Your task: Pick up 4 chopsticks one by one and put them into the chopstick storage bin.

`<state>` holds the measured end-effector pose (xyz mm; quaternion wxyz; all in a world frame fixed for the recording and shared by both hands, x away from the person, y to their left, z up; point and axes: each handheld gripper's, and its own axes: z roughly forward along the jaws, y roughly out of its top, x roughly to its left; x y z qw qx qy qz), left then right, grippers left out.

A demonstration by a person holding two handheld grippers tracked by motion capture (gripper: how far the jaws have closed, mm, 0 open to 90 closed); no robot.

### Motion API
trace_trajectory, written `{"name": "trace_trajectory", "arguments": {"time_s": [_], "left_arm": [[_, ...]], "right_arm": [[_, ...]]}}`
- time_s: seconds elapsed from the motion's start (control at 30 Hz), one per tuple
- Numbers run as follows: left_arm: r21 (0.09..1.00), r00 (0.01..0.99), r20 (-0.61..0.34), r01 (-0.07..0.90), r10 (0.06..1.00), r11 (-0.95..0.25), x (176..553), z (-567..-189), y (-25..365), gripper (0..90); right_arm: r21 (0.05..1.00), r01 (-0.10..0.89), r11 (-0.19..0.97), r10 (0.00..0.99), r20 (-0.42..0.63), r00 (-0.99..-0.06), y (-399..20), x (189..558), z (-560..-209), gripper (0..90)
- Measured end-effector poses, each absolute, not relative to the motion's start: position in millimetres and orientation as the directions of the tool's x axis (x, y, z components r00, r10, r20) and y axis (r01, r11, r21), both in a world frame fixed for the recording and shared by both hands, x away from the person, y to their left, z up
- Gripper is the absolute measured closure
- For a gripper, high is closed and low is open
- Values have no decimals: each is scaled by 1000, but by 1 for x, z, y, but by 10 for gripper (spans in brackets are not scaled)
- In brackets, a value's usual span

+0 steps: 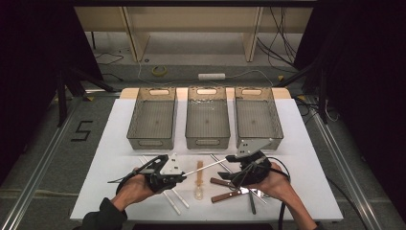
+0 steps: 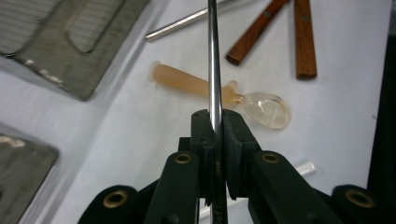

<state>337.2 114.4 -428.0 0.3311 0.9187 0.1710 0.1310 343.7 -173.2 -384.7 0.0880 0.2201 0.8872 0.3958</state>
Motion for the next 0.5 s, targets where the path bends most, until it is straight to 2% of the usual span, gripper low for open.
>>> {"name": "trace_trajectory", "arguments": {"time_s": [0.3,0.5], "left_arm": [[734,823,63,345,564,-585,347,-416,133,834],[769,782,30,380,623,-514,352,-411,143,835]], "right_arm": [[746,396,536,545,52,-837,-194,346,-409,372],[749,413,518,565,64,-823,-199,347,-416,374]]}}
